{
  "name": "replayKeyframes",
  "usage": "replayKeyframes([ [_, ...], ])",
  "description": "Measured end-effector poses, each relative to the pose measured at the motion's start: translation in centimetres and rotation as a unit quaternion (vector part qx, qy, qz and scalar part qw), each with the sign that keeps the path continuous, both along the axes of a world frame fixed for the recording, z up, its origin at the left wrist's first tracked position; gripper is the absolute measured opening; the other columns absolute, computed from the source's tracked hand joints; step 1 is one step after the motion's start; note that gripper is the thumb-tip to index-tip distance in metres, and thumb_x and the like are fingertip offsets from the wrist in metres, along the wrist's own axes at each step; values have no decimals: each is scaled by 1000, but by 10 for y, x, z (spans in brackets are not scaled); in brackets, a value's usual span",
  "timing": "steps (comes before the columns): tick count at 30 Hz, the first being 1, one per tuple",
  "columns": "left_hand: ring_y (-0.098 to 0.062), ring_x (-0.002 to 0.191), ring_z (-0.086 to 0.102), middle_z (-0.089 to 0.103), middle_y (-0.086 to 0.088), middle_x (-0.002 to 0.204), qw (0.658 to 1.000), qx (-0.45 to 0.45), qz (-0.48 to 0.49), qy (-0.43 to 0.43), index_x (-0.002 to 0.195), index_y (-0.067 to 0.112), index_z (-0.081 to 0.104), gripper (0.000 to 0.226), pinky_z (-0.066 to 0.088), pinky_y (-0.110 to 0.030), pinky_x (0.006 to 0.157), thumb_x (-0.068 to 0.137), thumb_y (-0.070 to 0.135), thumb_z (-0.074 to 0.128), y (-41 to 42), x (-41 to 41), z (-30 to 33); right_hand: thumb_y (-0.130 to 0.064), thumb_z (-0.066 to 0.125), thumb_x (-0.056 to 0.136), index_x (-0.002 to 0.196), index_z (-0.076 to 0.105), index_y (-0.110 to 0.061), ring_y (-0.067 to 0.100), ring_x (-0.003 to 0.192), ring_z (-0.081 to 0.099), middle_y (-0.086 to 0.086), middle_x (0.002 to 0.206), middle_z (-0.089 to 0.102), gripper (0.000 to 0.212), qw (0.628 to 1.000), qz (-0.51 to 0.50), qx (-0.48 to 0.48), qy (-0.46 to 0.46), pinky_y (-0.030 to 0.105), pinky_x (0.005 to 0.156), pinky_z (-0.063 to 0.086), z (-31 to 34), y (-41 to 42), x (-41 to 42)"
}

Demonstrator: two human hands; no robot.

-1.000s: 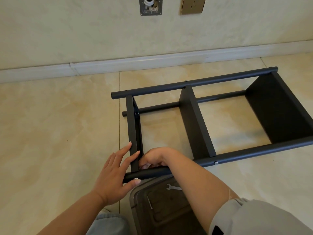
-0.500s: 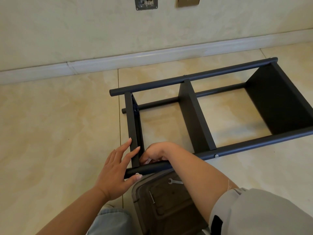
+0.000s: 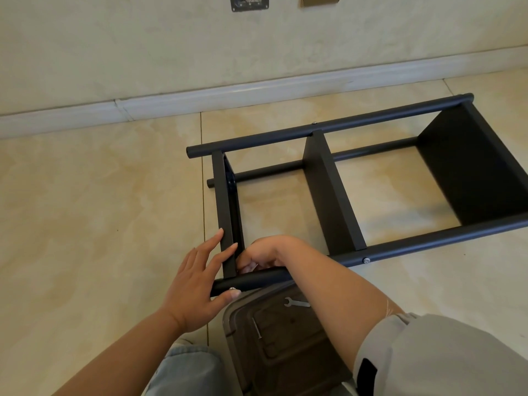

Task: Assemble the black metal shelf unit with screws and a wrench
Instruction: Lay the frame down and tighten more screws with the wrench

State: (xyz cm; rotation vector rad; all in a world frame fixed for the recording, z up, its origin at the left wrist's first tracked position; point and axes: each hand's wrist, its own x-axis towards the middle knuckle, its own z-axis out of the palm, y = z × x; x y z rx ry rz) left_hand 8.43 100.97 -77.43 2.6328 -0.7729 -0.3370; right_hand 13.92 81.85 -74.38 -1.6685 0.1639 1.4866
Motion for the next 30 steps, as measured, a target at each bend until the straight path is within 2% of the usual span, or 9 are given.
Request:
replayKeyframes([
  [4,-22,136,23,9,3,157,1000,3,4,2,146,45,10,71,27,-42,104,84,75,28,0,0,-1,-20,49,96,76,58,-15,13,73,54,0,75,59,22,1000,2,-6,-6,28,76,41,-5,1,0],
  [8,-23,137,24,9,3,157,1000,4,2,5,146,44,12,71,27,-42,105,84,75,28,0,0,0,-20,47,96,72,56,-15,11,69,50,0,73,56,26,1000,9,-3,-12,25,66,38,-2,1,0],
  [11,-24,137,25,10,2,157,1000,5,2,7,146,43,13,71,27,-43,105,85,76,28,0,0,0,-18,47,96,78,58,-14,13,73,54,1,78,60,22,1000,-1,8,5,26,68,40,-3,0,0],
  [16,-23,136,24,9,3,157,1000,5,-3,4,146,41,14,71,27,-42,105,85,75,27,1,0,0,-22,48,96,70,56,-15,11,64,49,0,69,55,27,1000,14,-1,-10,26,66,38,-5,1,0],
  [21,-24,136,25,10,2,157,1000,2,-2,6,146,41,14,71,27,-43,105,85,75,27,0,0,1,-20,48,95,76,58,-14,13,70,54,1,75,58,22,1000,3,1,-1,26,68,41,-6,1,0],
  [25,-28,136,28,12,1,157,1000,4,4,11,145,40,16,72,29,-46,105,84,76,26,-1,0,1,-22,49,95,69,54,-15,12,63,48,1,68,53,28,1000,16,-4,-16,26,65,38,-6,1,0],
  [30,-28,137,28,11,2,157,1000,6,3,13,145,41,15,71,29,-46,105,84,77,26,-1,0,2,-19,47,96,78,58,-14,12,66,53,2,74,58,22,1000,0,8,-1,25,65,42,-5,0,0],
])
